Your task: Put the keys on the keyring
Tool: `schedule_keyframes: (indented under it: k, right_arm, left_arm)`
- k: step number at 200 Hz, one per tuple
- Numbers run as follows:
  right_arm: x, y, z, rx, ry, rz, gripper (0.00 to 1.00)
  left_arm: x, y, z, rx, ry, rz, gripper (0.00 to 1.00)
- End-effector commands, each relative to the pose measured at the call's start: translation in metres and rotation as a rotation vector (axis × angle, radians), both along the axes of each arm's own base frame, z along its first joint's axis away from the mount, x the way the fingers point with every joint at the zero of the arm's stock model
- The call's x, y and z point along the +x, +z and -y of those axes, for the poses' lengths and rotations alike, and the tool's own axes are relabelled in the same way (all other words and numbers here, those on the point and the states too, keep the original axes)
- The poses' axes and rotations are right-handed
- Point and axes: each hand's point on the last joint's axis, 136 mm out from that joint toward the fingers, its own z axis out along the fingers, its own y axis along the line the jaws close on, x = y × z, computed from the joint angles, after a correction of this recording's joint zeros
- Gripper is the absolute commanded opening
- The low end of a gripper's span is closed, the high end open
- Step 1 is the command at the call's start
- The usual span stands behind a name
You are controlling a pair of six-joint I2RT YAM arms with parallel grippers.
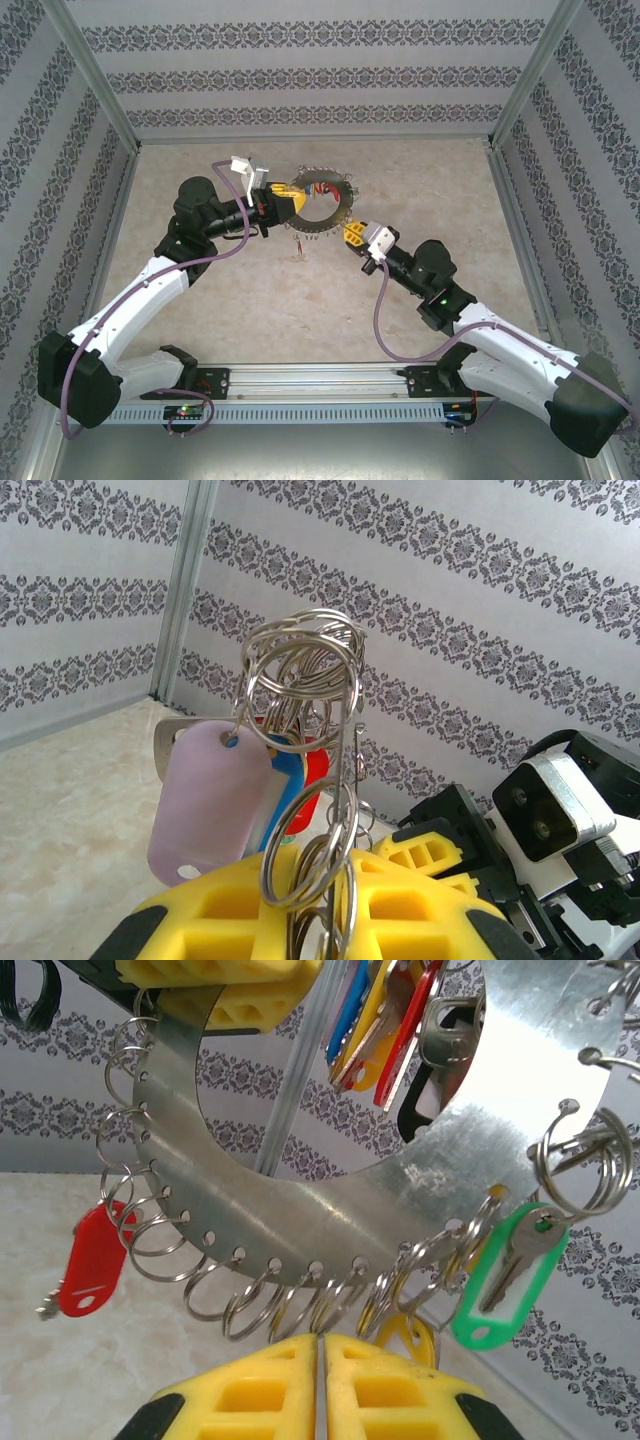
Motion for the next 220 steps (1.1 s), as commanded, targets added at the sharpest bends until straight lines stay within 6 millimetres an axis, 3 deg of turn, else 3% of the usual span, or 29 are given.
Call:
schedule_keyframes:
  k: [1,220]
  right_arm:
    - [-0.002,0.027,-0.002,0.058,0.026,0.049,0.11]
    - [-0.002,0.007,-0.01,0.012,0.016,0.023,0.17]
  left_arm:
    - [-0.01,0.038,-0.007,-0.035,-0.001,0.123,0.0]
    - [-0.003,0.035,-0.011,-0.013,0.048,0.105,0.0]
